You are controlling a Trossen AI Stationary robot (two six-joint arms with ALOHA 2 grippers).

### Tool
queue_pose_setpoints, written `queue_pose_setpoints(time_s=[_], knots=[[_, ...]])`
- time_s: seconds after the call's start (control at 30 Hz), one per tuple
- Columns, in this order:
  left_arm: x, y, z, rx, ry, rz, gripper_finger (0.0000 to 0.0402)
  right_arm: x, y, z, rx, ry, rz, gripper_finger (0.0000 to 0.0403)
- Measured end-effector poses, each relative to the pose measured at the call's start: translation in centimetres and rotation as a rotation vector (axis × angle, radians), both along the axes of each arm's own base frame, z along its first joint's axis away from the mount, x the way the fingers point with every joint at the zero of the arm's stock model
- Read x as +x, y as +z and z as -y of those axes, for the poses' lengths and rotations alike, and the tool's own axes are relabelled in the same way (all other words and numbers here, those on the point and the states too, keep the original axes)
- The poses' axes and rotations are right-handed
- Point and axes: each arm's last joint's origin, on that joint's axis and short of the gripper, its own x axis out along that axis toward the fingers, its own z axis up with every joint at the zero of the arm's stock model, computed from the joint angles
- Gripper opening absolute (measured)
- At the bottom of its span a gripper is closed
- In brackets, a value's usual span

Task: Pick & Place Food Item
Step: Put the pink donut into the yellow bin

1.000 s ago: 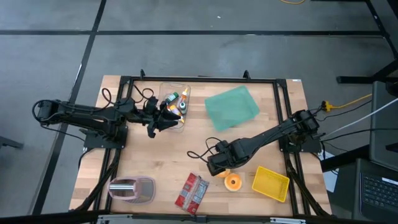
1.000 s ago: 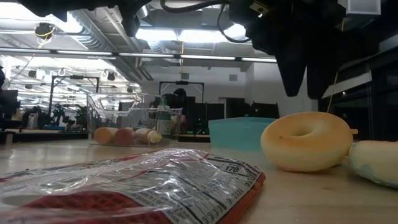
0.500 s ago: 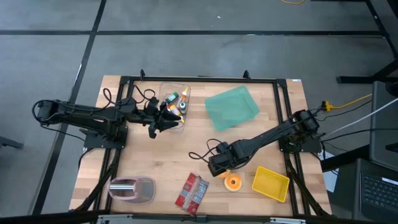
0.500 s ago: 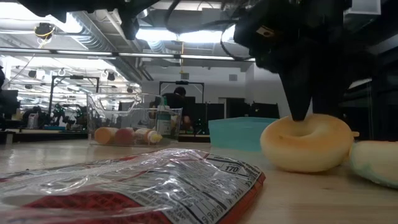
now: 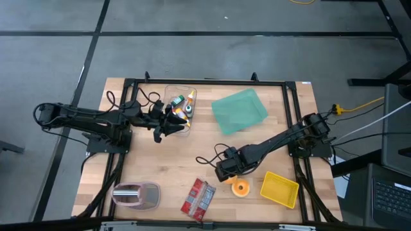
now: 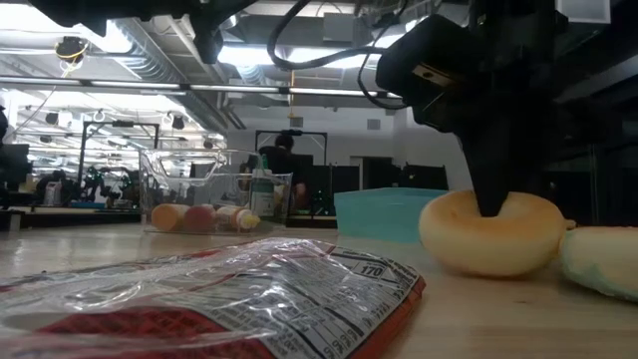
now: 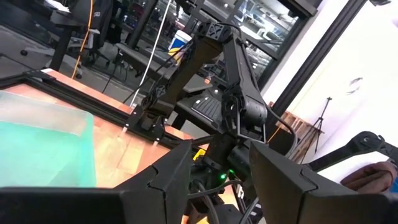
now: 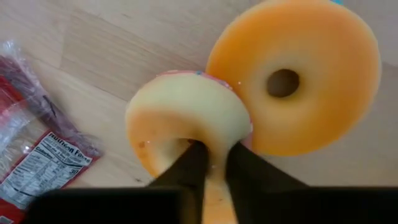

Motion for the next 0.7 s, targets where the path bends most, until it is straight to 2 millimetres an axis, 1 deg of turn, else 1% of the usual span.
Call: queue_pose_setpoints(time_s=[0.03,0.07,0.1,0.23,0.33,0.43,0.53,0.63,0.7], knots=[[0.0,0.0,0.0,0.0,0.0,0.0,0.0157,0.0,0.0,0.0,-0.001,-0.002,0.001,0.0034],[0.0,0.0,0.0,0.0,0.001,0.0,0.0157,0.0,0.0,0.0,-0.001,-0.003,0.003,0.0019],[0.0,0.0,0.0,0.0,0.001,0.0,0.0157,0.0,0.1,0.0,-0.001,-0.002,0.003,0.0014],[0.0,0.0,-0.2,0.0,0.01,-0.001,0.0157,0.4,0.7,-0.1,0.008,-0.001,0.021,0.0016],[0.0,0.0,-0.5,-0.001,0.023,-0.002,0.0157,0.8,1.8,-0.2,-0.002,-0.004,0.046,0.0007],[0.0,0.0,-0.7,-0.008,0.026,-0.003,0.0157,1.2,3.8,-0.1,-0.027,0.005,0.073,0.0007],[-0.1,0.0,-0.9,-0.011,0.033,-0.006,0.0157,1.5,6.2,0.1,-0.069,0.019,0.084,0.0005],[-0.1,-0.1,-0.9,-0.011,0.034,-0.008,0.0157,1.3,9.3,0.6,-0.114,0.041,0.094,0.0004],[-0.1,0.0,-0.9,-0.01,0.034,-0.006,0.0157,0.6,11.4,0.9,-0.137,0.068,0.078,0.0003]])
